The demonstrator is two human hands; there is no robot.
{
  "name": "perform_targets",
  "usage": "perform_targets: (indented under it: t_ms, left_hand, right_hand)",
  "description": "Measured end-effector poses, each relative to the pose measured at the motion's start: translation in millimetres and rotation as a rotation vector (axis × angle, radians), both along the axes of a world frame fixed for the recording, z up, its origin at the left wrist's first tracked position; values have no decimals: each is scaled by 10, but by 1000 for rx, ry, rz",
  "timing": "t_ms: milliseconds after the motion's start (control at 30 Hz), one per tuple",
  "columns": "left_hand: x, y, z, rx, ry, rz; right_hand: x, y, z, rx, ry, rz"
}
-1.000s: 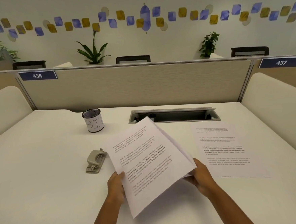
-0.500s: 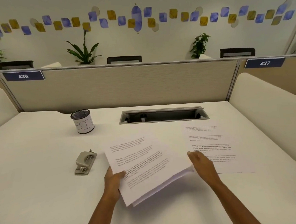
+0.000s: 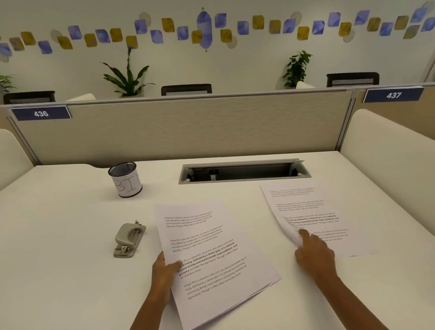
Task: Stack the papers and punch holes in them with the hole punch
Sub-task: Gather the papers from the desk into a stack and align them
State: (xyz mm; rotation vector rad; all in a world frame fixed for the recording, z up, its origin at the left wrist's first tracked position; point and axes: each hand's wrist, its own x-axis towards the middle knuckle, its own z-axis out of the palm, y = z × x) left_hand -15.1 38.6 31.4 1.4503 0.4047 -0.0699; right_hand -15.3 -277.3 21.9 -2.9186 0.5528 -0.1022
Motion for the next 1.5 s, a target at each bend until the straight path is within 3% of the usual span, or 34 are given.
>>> perform_targets:
  t_ms: [100, 233, 400, 600, 733, 933, 1067, 1167, 1267, 1367, 1500]
  left_hand:
    - [2, -30, -11, 0, 14, -5]
    - [17, -84, -32, -3, 34, -19]
    - [39, -176, -31, -9, 57, -79]
    - [29, -262, -4, -31, 38, -80]
    - [34, -254, -4, -31, 10, -122]
    - [35, -241, -64, 61, -11, -97]
    - [33, -174, -19, 109, -89, -123]
    - [47, -133, 63, 111, -157, -163]
    - [60, -147, 175, 60, -209, -209]
    - [81, -196, 328, 65, -270, -246]
    - [166, -240, 592, 51, -376, -242]
  right_hand:
    - [-32, -25, 27, -66, -49, 34]
    - [-181, 218, 134, 138, -306, 107]
    - [-447, 824, 177, 157, -480, 457]
    - [-669, 1253, 21, 124, -403, 744]
    - [-692, 1295, -57, 120, -407, 803]
    - [-788, 1160, 66, 159, -252, 918]
    - [-680, 891, 125, 491, -310, 692]
    - [-446, 663, 202, 678, -381, 343]
    - [-255, 487, 321, 1011, -305, 55]
    - [-134, 397, 450, 1138, -306, 81]
    - [-97, 426, 691, 1110, -559, 157]
